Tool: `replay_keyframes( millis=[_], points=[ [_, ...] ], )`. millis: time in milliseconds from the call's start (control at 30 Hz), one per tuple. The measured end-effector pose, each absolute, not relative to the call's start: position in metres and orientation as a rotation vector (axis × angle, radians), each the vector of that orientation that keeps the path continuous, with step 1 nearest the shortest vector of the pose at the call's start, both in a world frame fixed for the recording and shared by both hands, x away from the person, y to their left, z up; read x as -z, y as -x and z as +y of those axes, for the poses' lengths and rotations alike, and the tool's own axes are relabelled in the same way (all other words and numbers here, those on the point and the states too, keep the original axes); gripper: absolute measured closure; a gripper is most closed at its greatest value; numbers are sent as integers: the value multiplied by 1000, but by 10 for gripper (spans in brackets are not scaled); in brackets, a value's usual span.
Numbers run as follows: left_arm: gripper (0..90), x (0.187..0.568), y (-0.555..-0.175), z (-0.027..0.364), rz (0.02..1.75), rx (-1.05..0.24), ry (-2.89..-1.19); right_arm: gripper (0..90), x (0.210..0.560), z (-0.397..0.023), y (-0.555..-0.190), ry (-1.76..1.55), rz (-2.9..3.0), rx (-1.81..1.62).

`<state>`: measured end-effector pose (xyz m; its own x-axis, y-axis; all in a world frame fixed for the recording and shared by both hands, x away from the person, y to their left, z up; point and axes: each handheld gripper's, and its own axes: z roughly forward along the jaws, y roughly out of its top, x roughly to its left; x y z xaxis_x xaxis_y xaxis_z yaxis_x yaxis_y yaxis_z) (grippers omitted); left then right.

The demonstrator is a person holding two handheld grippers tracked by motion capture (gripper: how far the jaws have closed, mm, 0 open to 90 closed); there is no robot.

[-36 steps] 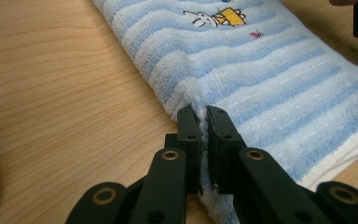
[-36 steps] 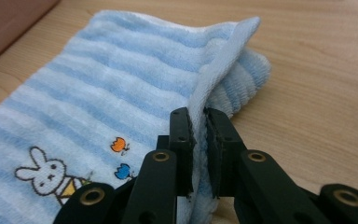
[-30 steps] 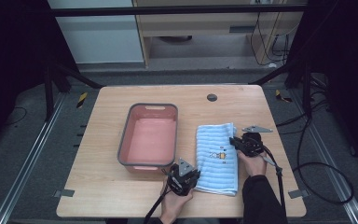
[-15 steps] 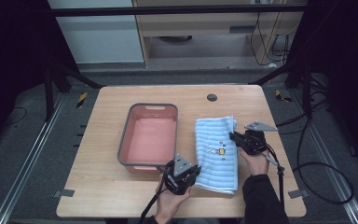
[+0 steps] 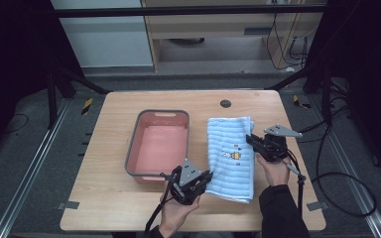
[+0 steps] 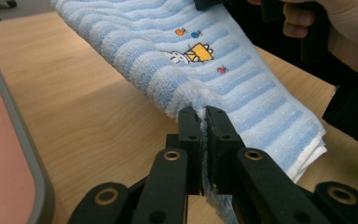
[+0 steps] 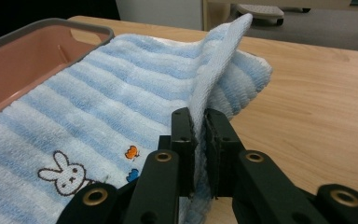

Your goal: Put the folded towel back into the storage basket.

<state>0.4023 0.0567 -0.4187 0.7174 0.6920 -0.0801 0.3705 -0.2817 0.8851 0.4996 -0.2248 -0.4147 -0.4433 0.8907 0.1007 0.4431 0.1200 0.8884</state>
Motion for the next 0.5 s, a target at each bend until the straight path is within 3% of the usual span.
replay_keyframes(
  millis=[500],
  points=[
    [852,389,-405,77,803,-404,-1842,829,378,-210,-498,-1225,1905,-1323]
  ],
)
